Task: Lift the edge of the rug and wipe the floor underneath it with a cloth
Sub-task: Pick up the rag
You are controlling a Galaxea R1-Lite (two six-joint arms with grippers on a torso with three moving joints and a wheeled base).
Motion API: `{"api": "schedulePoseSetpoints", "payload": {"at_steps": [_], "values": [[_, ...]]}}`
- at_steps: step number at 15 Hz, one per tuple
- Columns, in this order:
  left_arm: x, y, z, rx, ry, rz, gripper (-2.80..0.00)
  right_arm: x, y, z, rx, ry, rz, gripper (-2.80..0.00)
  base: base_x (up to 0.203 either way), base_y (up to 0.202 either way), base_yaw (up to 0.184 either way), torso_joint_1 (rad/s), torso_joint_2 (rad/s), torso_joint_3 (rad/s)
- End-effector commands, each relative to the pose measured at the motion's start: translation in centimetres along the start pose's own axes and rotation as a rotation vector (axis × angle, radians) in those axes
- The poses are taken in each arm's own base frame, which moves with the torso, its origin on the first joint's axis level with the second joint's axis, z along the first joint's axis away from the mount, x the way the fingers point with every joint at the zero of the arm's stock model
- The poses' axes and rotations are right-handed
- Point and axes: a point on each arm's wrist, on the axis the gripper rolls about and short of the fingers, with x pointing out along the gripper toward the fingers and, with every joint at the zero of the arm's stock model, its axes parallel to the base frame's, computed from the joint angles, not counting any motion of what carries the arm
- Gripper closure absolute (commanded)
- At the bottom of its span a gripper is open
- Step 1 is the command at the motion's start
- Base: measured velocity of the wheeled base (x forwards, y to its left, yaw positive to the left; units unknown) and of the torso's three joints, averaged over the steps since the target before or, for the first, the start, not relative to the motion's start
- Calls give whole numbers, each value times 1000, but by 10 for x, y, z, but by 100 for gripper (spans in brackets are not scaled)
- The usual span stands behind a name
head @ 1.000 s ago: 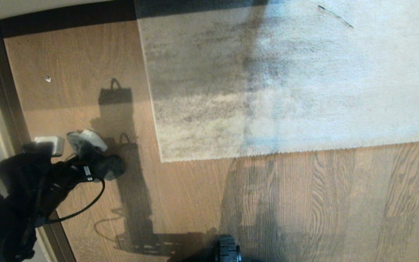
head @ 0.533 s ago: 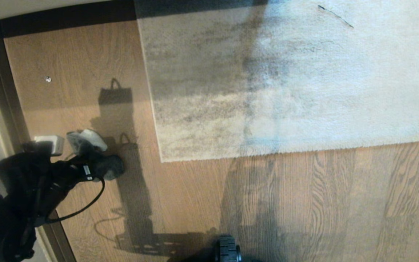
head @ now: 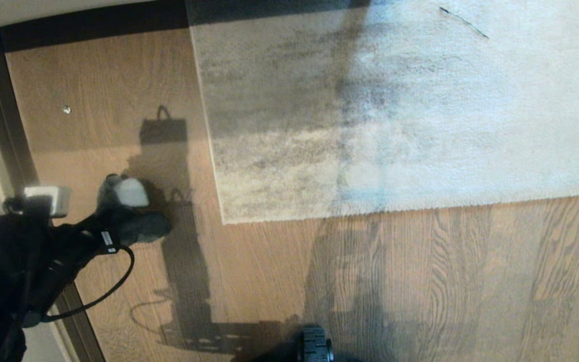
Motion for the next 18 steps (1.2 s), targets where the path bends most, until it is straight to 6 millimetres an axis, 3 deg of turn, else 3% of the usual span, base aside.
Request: {"api": "schedulePoseSetpoints", "payload": {"at_steps": [1,6,10,16,18], "values": [[-18,0,19,-4,-101,-4,0,0,0,0,0,0,0,0,0,0,0,0,0,0],[-50,0,31,-5,-160,-12,0,0,0,0,0,0,0,0,0,0,0,0,0,0],[-62,-7,44,30,-230,-53,0,0,0,0,0,0,0,0,0,0,0,0,0,0],[-92,-9,38,49,-228,-120,0,0,0,0,0,0,0,0,0,0,0,0,0,0],[-102,-9,44,46,-276,-124,0,0,0,0,0,0,0,0,0,0,0,0,0,0]]}}
